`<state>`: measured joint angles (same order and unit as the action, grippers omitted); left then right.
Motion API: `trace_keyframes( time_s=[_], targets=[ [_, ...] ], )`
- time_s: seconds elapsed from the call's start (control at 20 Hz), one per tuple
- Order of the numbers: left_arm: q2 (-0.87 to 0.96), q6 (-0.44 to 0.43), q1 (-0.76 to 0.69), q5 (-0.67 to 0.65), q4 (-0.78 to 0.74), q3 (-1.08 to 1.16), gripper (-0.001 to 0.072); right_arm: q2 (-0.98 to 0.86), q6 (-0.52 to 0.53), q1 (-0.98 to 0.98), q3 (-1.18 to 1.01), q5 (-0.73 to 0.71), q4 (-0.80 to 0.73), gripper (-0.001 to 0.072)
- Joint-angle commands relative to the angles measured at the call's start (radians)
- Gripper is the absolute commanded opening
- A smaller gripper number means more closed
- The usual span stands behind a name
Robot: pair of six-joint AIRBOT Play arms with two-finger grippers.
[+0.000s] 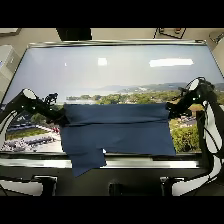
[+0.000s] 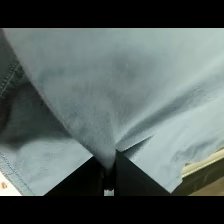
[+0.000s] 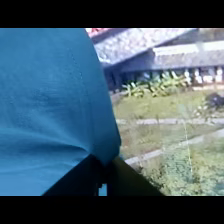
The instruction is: Fold the clothes and pants, and hang the long-sleeved shirts on hangers.
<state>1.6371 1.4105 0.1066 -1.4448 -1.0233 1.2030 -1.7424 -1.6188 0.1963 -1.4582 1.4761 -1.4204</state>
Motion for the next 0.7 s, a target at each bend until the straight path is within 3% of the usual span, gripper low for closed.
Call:
trace_keyframes(
  time_s=[0.0,0.05,0.1,0.2,0.25,0.35,0.5,0.65],
  targets=[
    [0.0,0.003,0.003,-0.027,-0.017,0.001,0.0286,0.008,-0.018,0.001,-0.004,0.048,0.006,0.0205],
    [-0.001,0.004,0.018,-0.054,-0.018,0.019,0.0565,0.018,0.026,0.001,-0.021,0.09,0.002,0.0415],
    [-0.006,0.004,0.04,-0.086,-0.018,0.042,0.0564,0.029,0.067,0.011,-0.051,0.148,-0.002,0.0494],
    [-0.043,0.004,0.099,-0.156,-0.018,0.076,0.0556,0.076,0.059,0.076,-0.079,0.211,0.013,0.0575],
    [-0.079,0.005,0.127,-0.183,-0.035,0.066,0.0512,0.101,0.051,0.117,-0.075,0.245,0.023,0.0584],
    [-0.175,-0.009,0.15,-0.166,-0.083,-0.04,0.0512,0.159,0.039,0.187,-0.023,0.269,0.023,0.0598],
    [-0.332,-0.062,0.148,-0.061,-0.103,-0.387,0.0511,0.256,0.043,0.22,0.165,0.214,0.022,0.0598],
    [-0.428,-0.147,0.147,0.047,-0.011,-0.656,0.0501,0.294,0.064,0.218,0.28,0.199,0.051,0.0598]
  ],
)
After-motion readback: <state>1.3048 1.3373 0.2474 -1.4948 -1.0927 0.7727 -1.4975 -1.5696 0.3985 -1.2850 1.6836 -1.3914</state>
